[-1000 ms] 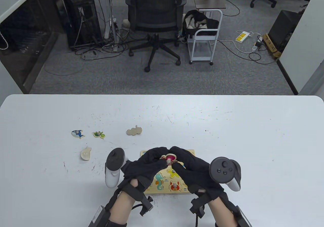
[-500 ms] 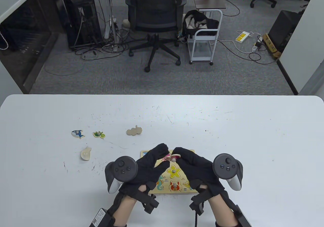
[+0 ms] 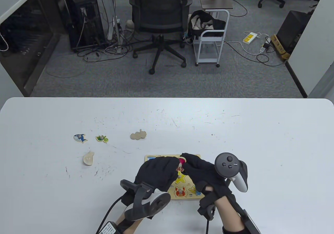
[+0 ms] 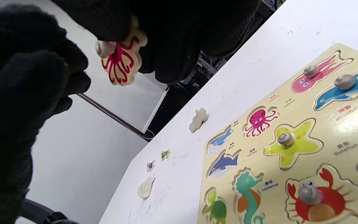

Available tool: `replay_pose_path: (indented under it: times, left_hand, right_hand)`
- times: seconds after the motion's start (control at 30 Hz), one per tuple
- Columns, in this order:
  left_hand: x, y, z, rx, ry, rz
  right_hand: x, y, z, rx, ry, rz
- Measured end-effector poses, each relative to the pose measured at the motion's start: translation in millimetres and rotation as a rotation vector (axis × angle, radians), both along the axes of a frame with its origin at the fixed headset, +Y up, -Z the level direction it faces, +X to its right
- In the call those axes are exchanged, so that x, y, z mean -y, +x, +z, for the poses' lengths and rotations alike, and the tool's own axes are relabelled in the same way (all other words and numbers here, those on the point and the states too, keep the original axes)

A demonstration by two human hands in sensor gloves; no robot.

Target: Fit puzzle pieces into frame

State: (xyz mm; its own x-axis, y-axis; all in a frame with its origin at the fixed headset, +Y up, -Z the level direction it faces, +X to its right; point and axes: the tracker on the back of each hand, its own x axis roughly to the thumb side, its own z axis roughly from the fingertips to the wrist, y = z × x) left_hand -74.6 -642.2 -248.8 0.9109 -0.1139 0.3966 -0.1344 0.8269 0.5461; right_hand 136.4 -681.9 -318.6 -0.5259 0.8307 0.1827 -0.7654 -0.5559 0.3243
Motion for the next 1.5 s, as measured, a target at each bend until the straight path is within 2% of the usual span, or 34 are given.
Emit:
replay_pose_path:
  times: [0.1, 0.23, 0.33, 0.47, 0.87, 1.03, 1.1, 1.3, 1.5]
  left_hand:
    - [3.8, 7.9, 2.1, -0.035, 0.024, -0.086]
    - [6.6, 10.0, 1.0, -0.073, 0.031, -0.114]
    - [7.8, 8.9, -0.3, -0.086, 0.027, -0.113]
    - [7.4, 8.6, -0.1, -0.089, 0.041, -0.103]
    - [2.5, 7.6, 0.2, -0.087, 0.042, -0.073]
    - [0.3, 5.0, -5.3, -0.11, 0.004, -0.063]
    - [0.6, 4.1, -9.3, -0.116, -0.031, -0.059]
    - [-1.2, 5.9, -24.8, -0.156, -0.121, -0.111]
    - [-7.9, 10.3, -45.9, -0.223, -0.165, -0.229]
  right_hand:
    - [0.5, -4.1, -0.1, -0.059, -0.045, -0.025]
    - [1.6, -6.9, -1.3, -0.135, -0.068, -0.05]
    - [4.7, -6.7, -3.5, -0.194, -0.127, -0.131]
    - [7.8, -5.8, -5.3, -0.218, -0.177, -0.186]
    - [2.9, -4.4, -3.2, -0.238, -0.184, -0.169]
    - [-12.0, 5.4, 2.4, -0.112, -0.042, -0.001]
    - [-19.0, 12.5, 5.0, -0.023, 0.036, 0.107]
    - [-30.5, 34.8, 8.2, 0.24, 0.171, 0.367]
    - [-37.2, 59.7, 9.8, 0.443, 0.226, 0.484]
